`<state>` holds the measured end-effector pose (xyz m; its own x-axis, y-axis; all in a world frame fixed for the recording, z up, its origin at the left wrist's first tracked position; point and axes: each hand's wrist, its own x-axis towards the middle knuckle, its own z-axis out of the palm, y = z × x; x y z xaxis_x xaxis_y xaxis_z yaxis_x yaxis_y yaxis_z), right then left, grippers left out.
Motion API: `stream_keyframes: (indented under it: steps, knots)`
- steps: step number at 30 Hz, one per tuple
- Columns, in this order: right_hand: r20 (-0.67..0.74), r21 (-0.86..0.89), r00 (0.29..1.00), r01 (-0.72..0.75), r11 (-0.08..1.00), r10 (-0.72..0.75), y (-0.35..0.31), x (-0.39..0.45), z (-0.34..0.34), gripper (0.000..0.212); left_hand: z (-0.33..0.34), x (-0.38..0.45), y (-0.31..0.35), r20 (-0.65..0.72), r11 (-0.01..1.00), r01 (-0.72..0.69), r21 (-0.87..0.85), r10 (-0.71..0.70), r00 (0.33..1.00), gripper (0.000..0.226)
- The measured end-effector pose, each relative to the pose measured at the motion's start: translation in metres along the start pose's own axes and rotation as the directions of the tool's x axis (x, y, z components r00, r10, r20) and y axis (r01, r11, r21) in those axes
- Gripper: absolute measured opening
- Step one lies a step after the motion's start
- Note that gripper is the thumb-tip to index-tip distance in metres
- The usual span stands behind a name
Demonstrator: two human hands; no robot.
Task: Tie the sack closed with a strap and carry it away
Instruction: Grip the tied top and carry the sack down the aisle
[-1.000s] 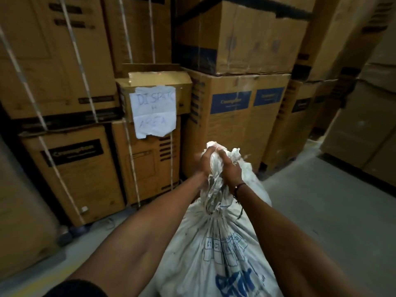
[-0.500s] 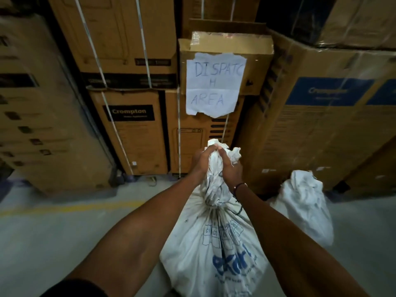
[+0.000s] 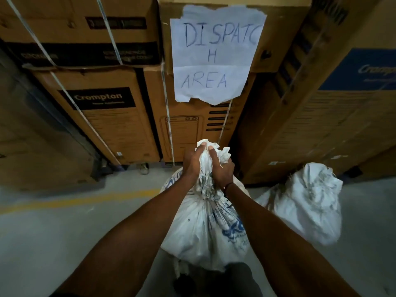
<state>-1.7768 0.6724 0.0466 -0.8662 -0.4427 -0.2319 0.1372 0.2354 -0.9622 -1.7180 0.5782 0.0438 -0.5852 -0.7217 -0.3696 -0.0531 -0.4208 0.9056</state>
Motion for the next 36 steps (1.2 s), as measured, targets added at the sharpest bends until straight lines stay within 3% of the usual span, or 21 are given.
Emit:
stream_keyframes:
  steps: [4,9,14,16,18,20,22,25,27,29,32,36]
  knots:
    - [-0.002,-0.086,0.999,-0.039,0.996,0.039,0.028,0.059,0.014,0.075,0.006,0.051,-0.012,-0.04,0.997,0.028,0.069,-0.025,0.999,0.049]
    - [0.047,-0.203,0.996,-0.068,0.977,0.079,0.082,0.13,0.033,0.08,0.007,0.121,-0.061,-0.156,0.993,0.06,0.103,-0.044,0.987,0.064]
    - [0.106,-0.303,0.981,-0.126,0.945,0.164,0.131,0.176,0.04,0.085,0.016,0.166,-0.112,-0.206,0.993,0.093,0.079,-0.075,0.976,0.05]
    - [0.09,-0.284,0.986,-0.11,0.952,0.141,0.143,0.202,0.042,0.085,0.022,0.189,-0.123,-0.247,0.994,0.086,0.061,-0.069,0.967,0.058]
    - [0.076,-0.206,0.992,-0.085,0.975,0.103,0.145,0.229,0.044,0.065,0.029,0.213,-0.127,-0.265,0.993,0.088,0.078,-0.064,0.962,0.063]
    - [0.089,-0.158,0.995,-0.021,0.987,0.035,0.147,0.246,0.047,0.037,0.036,0.228,-0.127,-0.257,0.994,0.05,0.096,-0.024,0.966,0.055]
    - [0.099,-0.152,0.995,0.033,0.988,-0.018,0.157,0.254,0.048,0.022,0.039,0.237,-0.134,-0.269,0.995,0.005,0.101,0.022,0.963,0.043]
    - [0.094,-0.133,0.996,0.019,0.991,-0.006,0.185,0.261,0.049,0.036,0.039,0.249,-0.165,-0.263,0.996,-0.011,0.089,0.034,0.964,0.015]
    - [0.089,-0.164,0.995,-0.034,0.986,0.049,0.213,0.265,0.045,0.054,0.04,0.254,-0.19,-0.242,0.995,0.01,0.1,0.015,0.97,0.017]
    - [0.088,-0.172,0.992,-0.075,0.982,0.091,0.242,0.268,0.04,0.053,0.04,0.256,-0.216,-0.22,0.995,0.023,0.102,0.0,0.976,0.019]
    - [0.128,-0.237,0.99,-0.029,0.971,0.061,0.28,0.269,0.036,0.046,0.03,0.256,-0.246,-0.208,0.99,0.048,0.136,-0.019,0.978,0.013]
    - [0.218,-0.278,0.974,0.007,0.961,0.056,0.28,0.268,0.025,0.068,0.018,0.242,-0.243,-0.169,0.977,0.075,0.201,-0.041,0.985,0.011]
